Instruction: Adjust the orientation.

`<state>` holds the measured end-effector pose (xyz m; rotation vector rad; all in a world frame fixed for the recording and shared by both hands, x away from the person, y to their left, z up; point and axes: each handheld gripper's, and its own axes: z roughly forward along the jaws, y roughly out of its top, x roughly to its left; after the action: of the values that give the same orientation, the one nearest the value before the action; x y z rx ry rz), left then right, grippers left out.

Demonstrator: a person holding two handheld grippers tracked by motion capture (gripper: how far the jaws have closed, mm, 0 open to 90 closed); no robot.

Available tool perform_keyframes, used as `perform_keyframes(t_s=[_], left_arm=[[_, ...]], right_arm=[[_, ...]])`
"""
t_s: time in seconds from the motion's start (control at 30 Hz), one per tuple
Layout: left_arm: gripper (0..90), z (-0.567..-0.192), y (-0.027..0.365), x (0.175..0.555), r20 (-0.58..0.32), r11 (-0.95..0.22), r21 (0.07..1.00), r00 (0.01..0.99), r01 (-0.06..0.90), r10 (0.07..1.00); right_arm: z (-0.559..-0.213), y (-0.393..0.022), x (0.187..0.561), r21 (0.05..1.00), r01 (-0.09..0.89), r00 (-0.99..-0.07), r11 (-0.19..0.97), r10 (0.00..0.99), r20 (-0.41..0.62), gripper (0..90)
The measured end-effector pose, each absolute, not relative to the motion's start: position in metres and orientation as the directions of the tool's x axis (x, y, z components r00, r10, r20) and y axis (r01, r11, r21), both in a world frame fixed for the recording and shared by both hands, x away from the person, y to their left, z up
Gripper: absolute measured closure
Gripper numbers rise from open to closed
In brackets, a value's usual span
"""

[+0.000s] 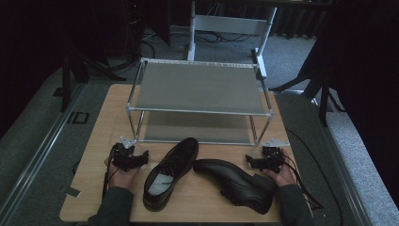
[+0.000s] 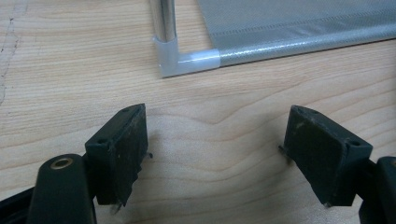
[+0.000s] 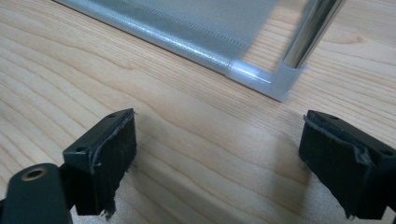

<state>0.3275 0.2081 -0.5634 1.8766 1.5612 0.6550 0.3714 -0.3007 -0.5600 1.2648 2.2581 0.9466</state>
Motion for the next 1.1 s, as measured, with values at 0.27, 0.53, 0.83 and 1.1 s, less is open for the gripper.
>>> perform_keyframes(t_s=[0.27, 0.53, 0.83, 1.1], left_arm=[[33.3, -0.561, 0.213, 0.327, -0.01, -0.148, 0.716, 0.223, 0.682, 0.975], [47.2, -0.555, 0.221, 0.325, -0.062, -0.133, 0.719, 0.254, 0.682, 0.965], [48.2, -0.536, 0.215, 0.312, -0.035, -0.186, 0.747, 0.318, 0.638, 0.947], [48.7, -0.507, 0.211, 0.294, -0.027, -0.214, 0.782, 0.376, 0.585, 0.926]], right_arm=[[-0.56, -0.301, 0.371, 0.715, 0.593, -0.525, 0.37, 0.851, -0.004, 11.0], [-0.56, -0.31, 0.371, 0.715, 0.578, -0.556, 0.392, 0.831, -0.006, 11.4], [-0.56, -0.315, 0.37, 0.716, 0.571, -0.57, 0.401, 0.822, -0.006, 11.7], [-0.56, -0.316, 0.369, 0.716, 0.574, -0.563, 0.396, 0.826, -0.006, 11.7]])
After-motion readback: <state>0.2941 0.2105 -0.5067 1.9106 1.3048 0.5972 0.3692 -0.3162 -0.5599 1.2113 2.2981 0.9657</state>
